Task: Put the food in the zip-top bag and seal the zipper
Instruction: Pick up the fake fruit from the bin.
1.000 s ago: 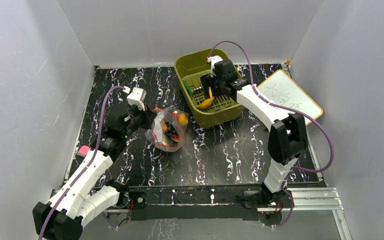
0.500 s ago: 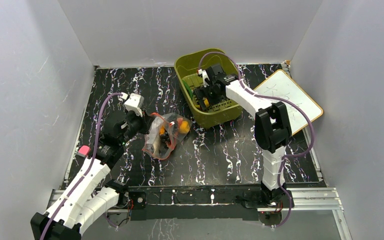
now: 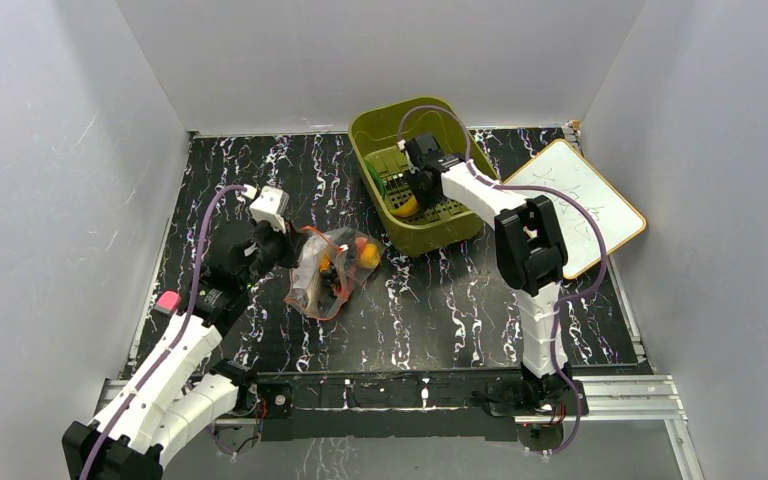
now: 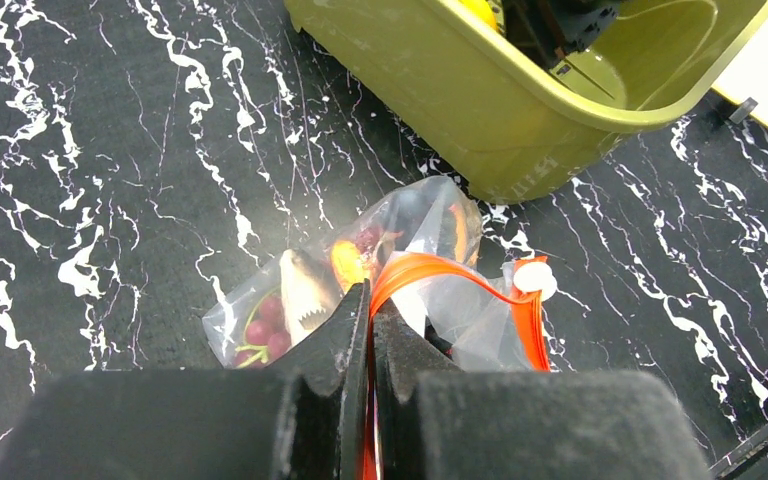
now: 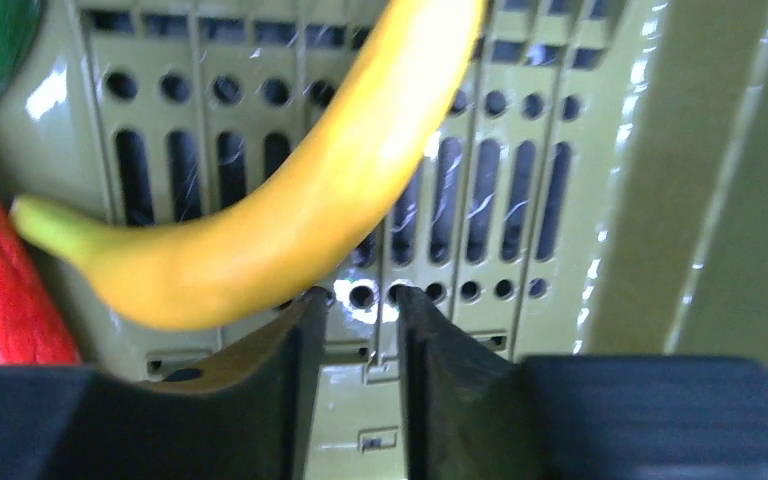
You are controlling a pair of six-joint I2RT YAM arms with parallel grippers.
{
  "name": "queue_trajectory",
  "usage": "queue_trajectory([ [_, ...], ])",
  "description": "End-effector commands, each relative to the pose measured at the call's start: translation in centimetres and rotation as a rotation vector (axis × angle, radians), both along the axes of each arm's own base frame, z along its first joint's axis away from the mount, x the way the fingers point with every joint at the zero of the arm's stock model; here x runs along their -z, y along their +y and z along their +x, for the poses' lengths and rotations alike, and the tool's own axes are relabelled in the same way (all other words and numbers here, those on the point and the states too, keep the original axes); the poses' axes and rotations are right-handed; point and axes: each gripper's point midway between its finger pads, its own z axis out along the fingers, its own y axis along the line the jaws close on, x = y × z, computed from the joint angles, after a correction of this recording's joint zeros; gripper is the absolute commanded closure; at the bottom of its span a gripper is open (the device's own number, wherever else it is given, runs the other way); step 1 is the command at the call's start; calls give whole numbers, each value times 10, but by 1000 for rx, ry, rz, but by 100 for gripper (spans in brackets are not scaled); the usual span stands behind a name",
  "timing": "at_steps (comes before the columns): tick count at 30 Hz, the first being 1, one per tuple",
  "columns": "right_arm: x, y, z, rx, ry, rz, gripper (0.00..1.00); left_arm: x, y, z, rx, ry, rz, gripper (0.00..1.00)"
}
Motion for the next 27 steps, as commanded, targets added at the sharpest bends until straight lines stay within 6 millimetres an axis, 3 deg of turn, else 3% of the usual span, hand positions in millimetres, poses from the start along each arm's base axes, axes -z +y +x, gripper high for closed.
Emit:
queue_trajectory([
  [1, -64, -10, 46, 104, -299, 9, 76, 6, 3, 4, -18, 2, 26, 100],
  [8, -81, -6, 64, 105, -396, 105, 85, 11, 1, 7, -19, 20, 26, 100],
  [19, -101, -3, 78, 106, -399, 269, 90, 11, 1, 10, -21, 15, 30, 100],
  [24, -109, -2, 80, 94, -367, 344, 88, 11, -1, 10, -6, 13, 36, 100],
  [27, -108, -1, 78, 93, -344, 344, 76, 11, -1, 10, -2, 10, 40, 100],
])
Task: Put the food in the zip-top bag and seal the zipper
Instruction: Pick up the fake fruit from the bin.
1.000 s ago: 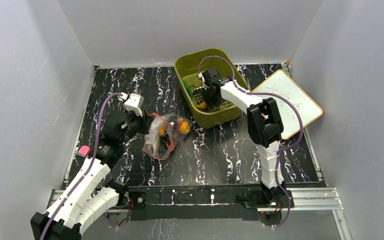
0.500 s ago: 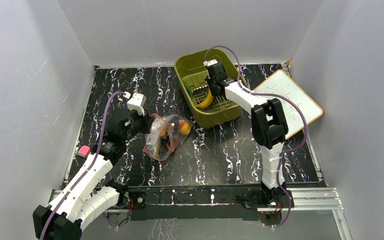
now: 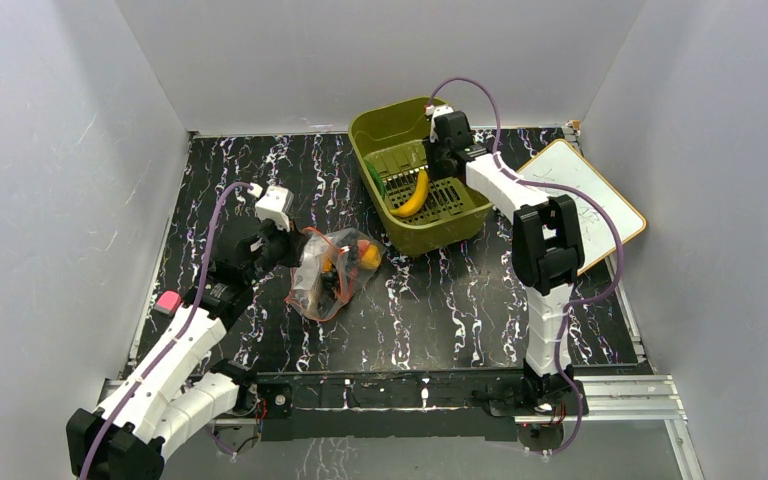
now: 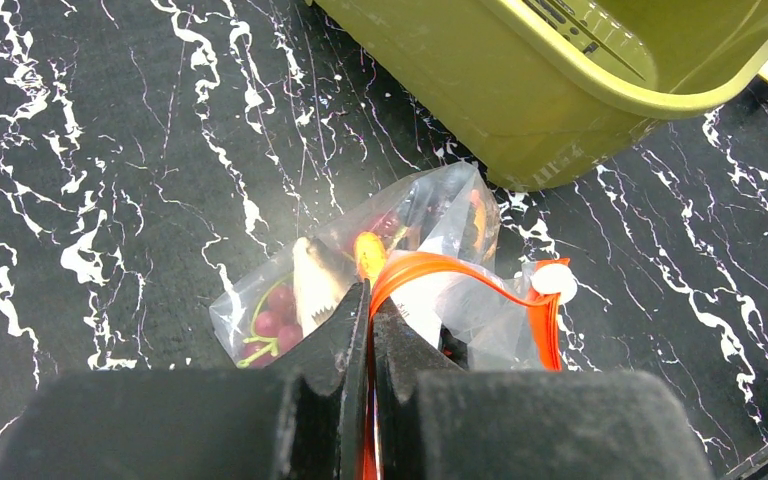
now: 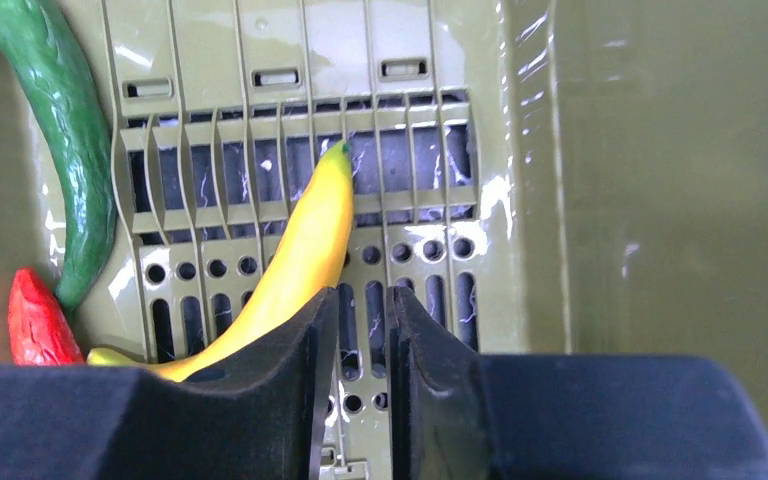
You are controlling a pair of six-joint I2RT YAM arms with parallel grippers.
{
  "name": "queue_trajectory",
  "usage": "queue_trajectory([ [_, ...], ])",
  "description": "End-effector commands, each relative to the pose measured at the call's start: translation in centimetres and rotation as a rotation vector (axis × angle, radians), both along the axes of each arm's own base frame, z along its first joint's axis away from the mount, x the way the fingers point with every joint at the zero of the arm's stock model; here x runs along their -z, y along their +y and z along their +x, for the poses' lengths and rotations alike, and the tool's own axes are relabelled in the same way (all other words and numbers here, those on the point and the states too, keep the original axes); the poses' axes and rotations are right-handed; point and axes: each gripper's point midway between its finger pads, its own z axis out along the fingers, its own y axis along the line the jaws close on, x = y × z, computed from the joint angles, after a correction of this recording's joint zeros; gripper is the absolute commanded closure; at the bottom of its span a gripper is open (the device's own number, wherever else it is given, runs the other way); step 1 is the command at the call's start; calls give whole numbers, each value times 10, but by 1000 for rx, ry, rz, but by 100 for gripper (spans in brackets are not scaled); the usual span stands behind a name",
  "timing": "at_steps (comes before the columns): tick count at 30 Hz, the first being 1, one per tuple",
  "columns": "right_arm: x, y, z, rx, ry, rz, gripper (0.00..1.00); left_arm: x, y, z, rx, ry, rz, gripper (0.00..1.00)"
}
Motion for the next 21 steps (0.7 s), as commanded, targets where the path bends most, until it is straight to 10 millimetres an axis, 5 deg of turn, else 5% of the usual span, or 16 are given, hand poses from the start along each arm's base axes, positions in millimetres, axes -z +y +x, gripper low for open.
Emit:
queue_trajectory([
  [1, -57, 10, 10, -18, -90, 95, 70, -5, -1, 4, 9, -37, 5, 100],
  [9, -48, 13, 2, -107, -52, 46, 45, 8, 1, 7, -16, -2, 20, 100],
  [21, -22, 26, 47, 71, -20, 147, 51, 24, 3, 17, -28, 27, 68, 100],
])
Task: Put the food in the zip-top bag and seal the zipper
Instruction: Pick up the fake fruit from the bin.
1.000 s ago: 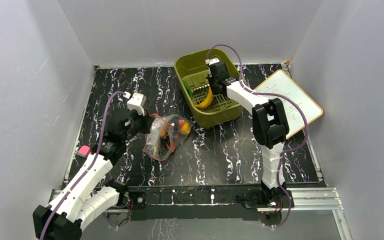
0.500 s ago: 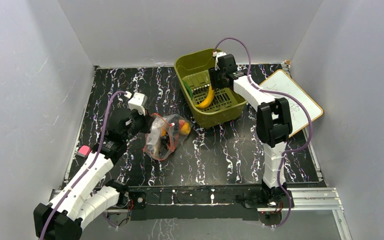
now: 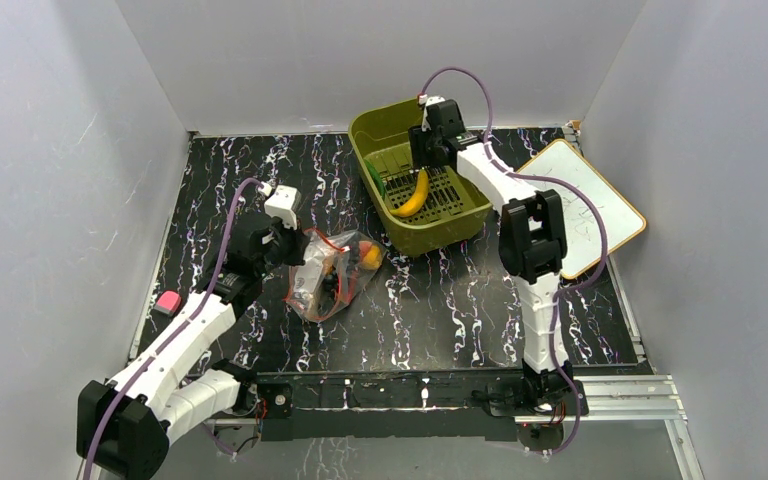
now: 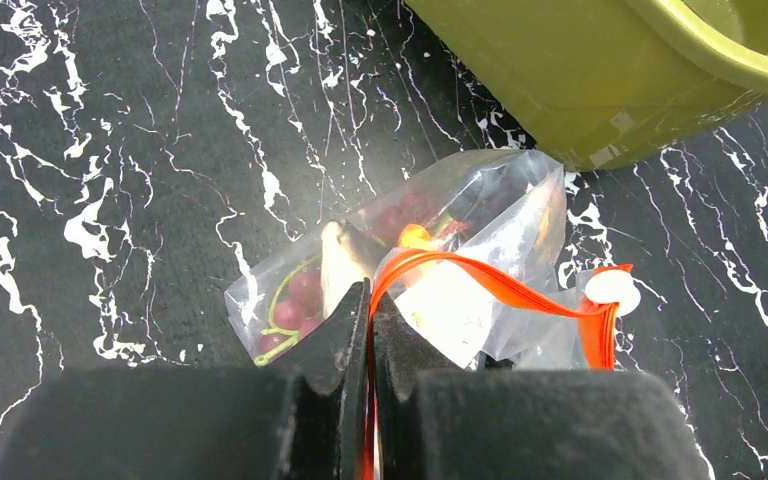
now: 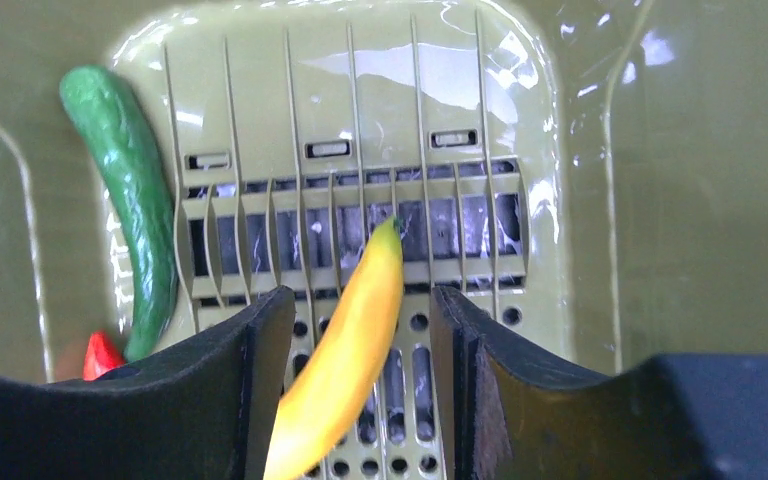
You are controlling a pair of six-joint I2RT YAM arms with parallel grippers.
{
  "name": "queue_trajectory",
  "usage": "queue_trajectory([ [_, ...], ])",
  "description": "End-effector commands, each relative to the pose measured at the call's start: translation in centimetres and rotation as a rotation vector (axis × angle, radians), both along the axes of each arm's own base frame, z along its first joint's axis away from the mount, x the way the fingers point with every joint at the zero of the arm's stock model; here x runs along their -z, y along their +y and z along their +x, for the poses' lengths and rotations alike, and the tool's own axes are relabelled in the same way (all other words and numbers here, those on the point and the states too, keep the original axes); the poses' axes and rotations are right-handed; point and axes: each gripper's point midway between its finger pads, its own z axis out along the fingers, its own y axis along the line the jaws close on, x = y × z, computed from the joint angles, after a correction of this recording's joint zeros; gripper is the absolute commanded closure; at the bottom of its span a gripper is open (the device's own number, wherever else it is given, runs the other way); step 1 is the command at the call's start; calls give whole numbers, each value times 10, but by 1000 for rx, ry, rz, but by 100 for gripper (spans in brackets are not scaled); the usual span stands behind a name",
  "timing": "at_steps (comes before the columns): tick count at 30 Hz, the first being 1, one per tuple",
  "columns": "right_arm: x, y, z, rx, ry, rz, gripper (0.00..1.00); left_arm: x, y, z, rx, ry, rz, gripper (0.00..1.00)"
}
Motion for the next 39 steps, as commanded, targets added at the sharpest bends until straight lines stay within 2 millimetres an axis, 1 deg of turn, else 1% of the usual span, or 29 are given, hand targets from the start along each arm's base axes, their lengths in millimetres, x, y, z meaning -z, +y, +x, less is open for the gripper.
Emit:
queue_trajectory([
  [1, -2, 7, 21, 116, -12, 58, 50, -9, 0, 5, 2, -48, 7, 100],
  [4, 11, 7, 18, 137, 5, 15, 50, -12, 0, 7, -4, -54, 1, 100],
  [7, 21, 13, 16, 123, 17, 14, 50, -9, -1, 6, -1, -45, 0, 100],
  [11, 27, 5, 19, 157, 11, -45, 47, -11, -4, 6, 13, -47, -9, 100],
  [12, 28, 6, 18, 146, 13, -49, 46, -11, -4, 6, 16, -48, -13, 100],
  [16, 37, 10, 16, 127, 40, -45, 50, -14, -1, 5, 5, -57, -10, 100],
  [21, 50, 6, 15, 138, 62, -71, 51, -19, 1, 4, 3, -74, -4, 100],
  [25, 49, 3, 15, 143, 60, -84, 59, -21, 2, 2, 1, -78, -3, 100],
  [28, 38, 1, 16, 145, 34, -85, 71, -24, 3, 1, -1, -87, 0, 100],
  [30, 24, 3, 17, 137, 0, -68, 76, -25, 4, 1, -5, -91, 2, 100],
  [32, 5, 7, 18, 120, -48, -31, 81, -25, 5, 1, -8, -94, 2, 100],
  [37, -36, 13, 12, 93, -140, 32, 84, -30, 3, 0, -6, -100, -18, 100],
  [39, -48, 15, 8, 83, -166, 48, 84, -33, 2, -1, -5, -98, -35, 100],
])
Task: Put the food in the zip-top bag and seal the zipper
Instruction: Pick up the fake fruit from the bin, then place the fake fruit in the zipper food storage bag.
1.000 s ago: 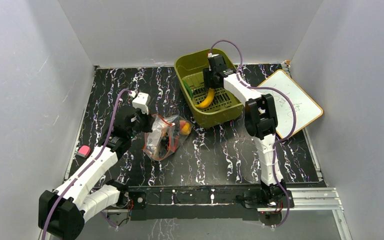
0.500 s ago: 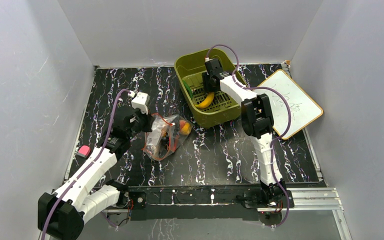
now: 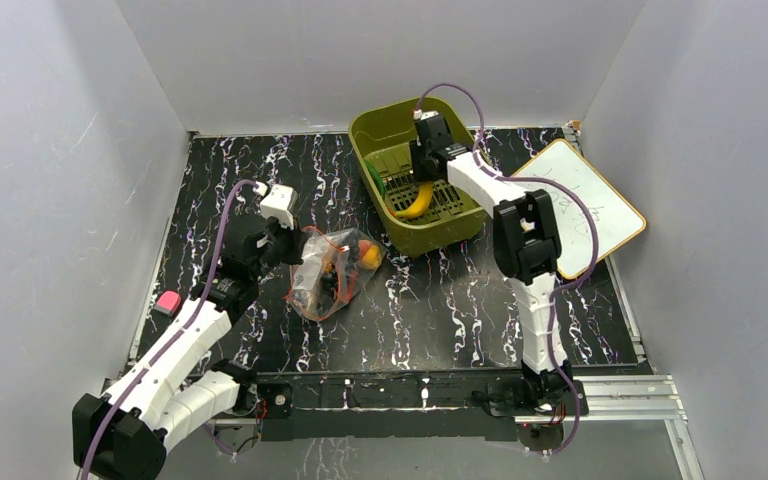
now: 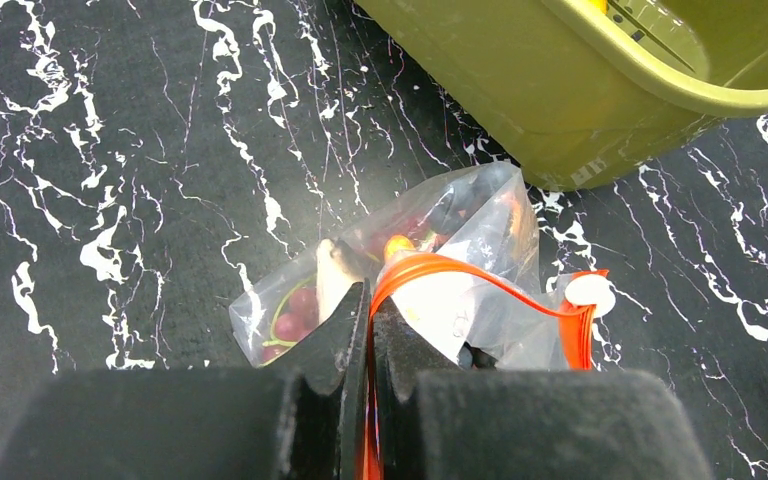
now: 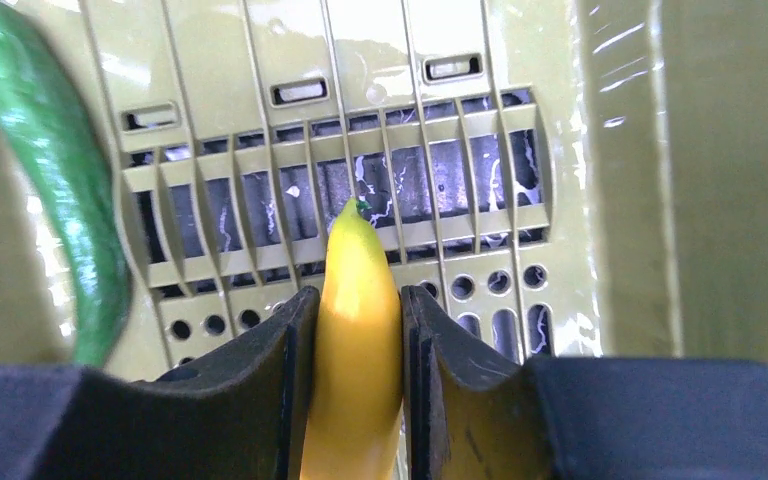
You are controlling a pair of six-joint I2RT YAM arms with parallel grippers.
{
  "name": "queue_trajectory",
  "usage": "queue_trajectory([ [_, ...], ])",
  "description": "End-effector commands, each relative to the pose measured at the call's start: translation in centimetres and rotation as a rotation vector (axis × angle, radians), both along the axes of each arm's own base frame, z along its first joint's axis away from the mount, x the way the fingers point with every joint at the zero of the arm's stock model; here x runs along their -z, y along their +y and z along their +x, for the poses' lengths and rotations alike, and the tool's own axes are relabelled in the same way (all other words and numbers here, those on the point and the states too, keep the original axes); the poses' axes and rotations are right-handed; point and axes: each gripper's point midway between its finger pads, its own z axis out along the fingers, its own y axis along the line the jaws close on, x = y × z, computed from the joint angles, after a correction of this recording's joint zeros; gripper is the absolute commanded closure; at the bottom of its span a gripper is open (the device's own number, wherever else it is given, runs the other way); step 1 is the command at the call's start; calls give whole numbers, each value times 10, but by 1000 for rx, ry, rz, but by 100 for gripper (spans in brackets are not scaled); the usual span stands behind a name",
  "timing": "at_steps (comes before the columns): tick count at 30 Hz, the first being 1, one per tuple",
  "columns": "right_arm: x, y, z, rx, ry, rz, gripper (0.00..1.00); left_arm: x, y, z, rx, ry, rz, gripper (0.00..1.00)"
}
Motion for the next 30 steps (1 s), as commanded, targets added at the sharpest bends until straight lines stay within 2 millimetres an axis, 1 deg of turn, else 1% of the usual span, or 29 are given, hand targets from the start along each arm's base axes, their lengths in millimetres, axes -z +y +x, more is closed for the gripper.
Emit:
queue_trajectory([
  [1, -108, 12, 14, -29, -260, 113, 85, -18, -2, -1, 0, -35, -36, 100],
  [5, -125, 19, 2, -63, -280, 142, 85, -37, -7, -3, 16, -41, -76, 100],
  [7, -143, 16, -8, -77, -308, 143, 85, -47, -10, -2, 9, -44, -106, 100],
  [11, -188, 17, -43, -124, -399, 198, 84, -71, -24, -5, 38, -8, -200, 100],
  [13, -209, 15, -56, -131, -455, 202, 84, -73, -27, -6, 31, 16, -233, 100],
  [14, -226, 17, -65, -167, -493, 219, 84, -74, -28, -7, 21, 35, -256, 100],
  [15, -248, 21, -76, -215, -552, 252, 83, -80, -32, -8, 24, 55, -290, 100],
  [16, -262, 25, -84, -234, -585, 287, 83, -84, -35, -10, 30, 71, -310, 100],
  [17, -271, 30, -91, -252, -601, 314, 83, -86, -38, -11, 34, 86, -325, 100],
  [18, -284, 36, -101, -284, -640, 348, 84, -88, -40, -12, 33, 102, -344, 100],
  [19, -292, 45, -113, -325, -685, 374, 84, -91, -43, -12, 37, 116, -363, 100],
  [20, -295, 48, -120, -344, -703, 386, 84, -94, -44, -13, 38, 121, -374, 100],
  [24, -319, 72, -153, -464, -785, 463, 84, -99, -48, -15, 43, 159, -390, 100],
  [30, -351, 94, -205, -605, -960, 524, 84, -103, -47, -16, -10, 254, -406, 100],
])
